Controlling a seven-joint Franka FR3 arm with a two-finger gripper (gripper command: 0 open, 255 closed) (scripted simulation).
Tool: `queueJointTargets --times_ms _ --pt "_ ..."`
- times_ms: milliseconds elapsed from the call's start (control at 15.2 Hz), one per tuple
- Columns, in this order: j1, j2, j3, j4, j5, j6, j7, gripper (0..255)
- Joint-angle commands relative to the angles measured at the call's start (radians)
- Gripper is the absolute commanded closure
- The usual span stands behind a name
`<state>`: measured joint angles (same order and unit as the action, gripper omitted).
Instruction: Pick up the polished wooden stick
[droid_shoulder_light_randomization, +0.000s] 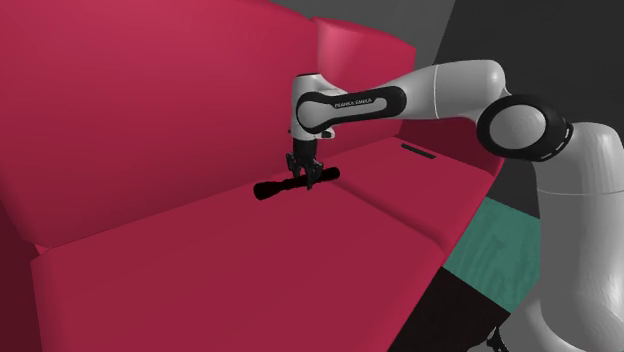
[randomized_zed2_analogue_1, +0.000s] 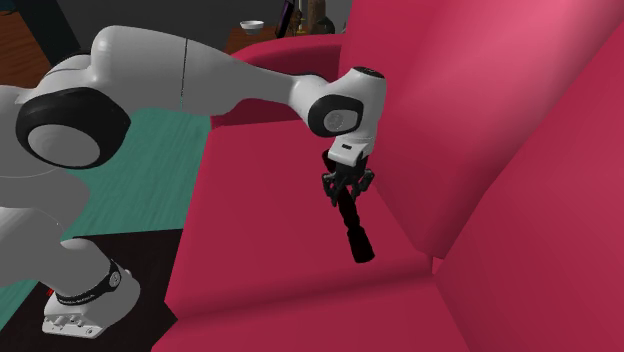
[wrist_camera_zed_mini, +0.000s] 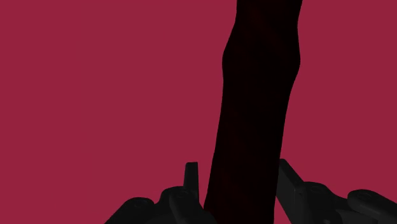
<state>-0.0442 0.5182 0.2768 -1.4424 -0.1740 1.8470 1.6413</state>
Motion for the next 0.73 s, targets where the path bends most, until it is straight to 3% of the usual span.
queueJointTargets --times_ms 0,660 --pt "0.001 -0.008 0.002 0.021 0.003 -0.027 -0.002 255" --pt "0.006 -0.023 0.005 0.108 0.009 -0.129 -0.01 255"
